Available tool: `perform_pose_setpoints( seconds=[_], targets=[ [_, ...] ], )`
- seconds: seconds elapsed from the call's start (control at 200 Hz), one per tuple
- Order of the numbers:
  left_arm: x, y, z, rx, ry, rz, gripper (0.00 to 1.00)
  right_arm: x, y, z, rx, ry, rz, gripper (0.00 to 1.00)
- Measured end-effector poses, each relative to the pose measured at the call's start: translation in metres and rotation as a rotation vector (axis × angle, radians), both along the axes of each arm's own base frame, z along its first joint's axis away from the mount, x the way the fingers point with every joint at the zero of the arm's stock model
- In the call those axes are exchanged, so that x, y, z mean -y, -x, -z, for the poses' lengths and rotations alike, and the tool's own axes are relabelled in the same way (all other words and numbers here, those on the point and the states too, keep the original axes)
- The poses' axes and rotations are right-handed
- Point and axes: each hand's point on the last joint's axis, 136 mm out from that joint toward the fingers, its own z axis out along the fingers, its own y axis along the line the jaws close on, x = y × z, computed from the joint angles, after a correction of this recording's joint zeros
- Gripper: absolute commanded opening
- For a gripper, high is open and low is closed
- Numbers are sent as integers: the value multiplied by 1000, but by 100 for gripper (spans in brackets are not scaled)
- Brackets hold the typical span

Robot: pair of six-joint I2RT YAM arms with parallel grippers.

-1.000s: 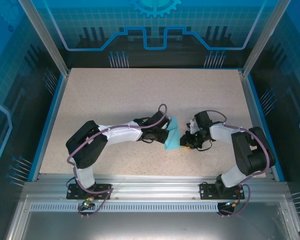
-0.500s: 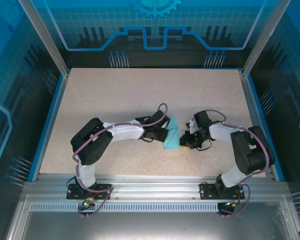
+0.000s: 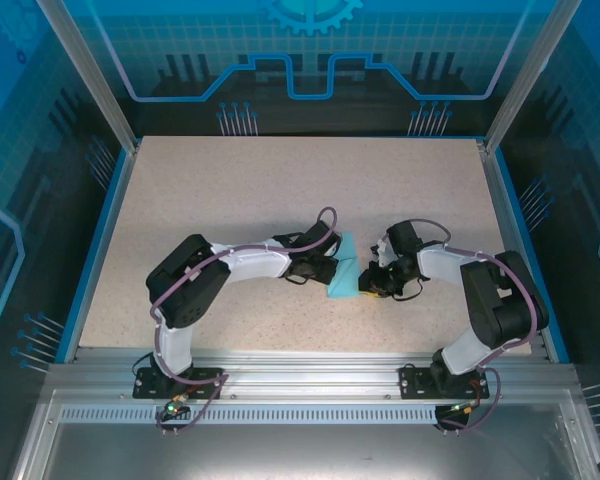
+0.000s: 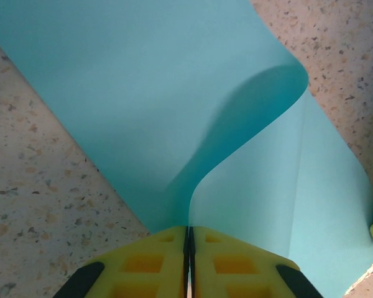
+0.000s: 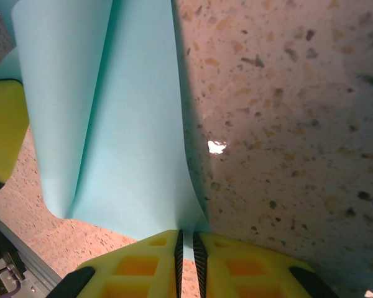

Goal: Fold a paper plane with a square sheet of paper (fold left side to right side)
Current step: Fold the triangle a second time at the center of the table.

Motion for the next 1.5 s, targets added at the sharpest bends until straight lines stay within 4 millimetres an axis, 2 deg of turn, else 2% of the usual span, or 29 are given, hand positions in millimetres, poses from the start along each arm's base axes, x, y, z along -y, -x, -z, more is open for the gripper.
perform_pose_setpoints(
  seconds=[0.35,0.585,0.79,0.925,1.101,1.296,1.501],
  targets=[
    [0,-1,6,-6,-5,-1,13,-1,0,-1,3,-4,-7,20],
    [0,-1,6,-6,-4,-1,12,-1,-2,-12,22,-25,-2,20],
    [2,-2,6,-3,-1,-1,12,-12,-22,-32,69,-113,56,17],
    [2,-2,6,-2,0,-1,12,-22,-48,-40,96,-161,102,17],
    [2,-2,6,-2,0,-1,12,-34,-67,-37,93,-182,118,17],
    [2,-2,6,-2,0,-1,12,-49,-67,-28,68,-181,91,17],
    [2,-2,6,-2,0,-1,12,-49,-67,-14,38,-152,93,17]
  ],
)
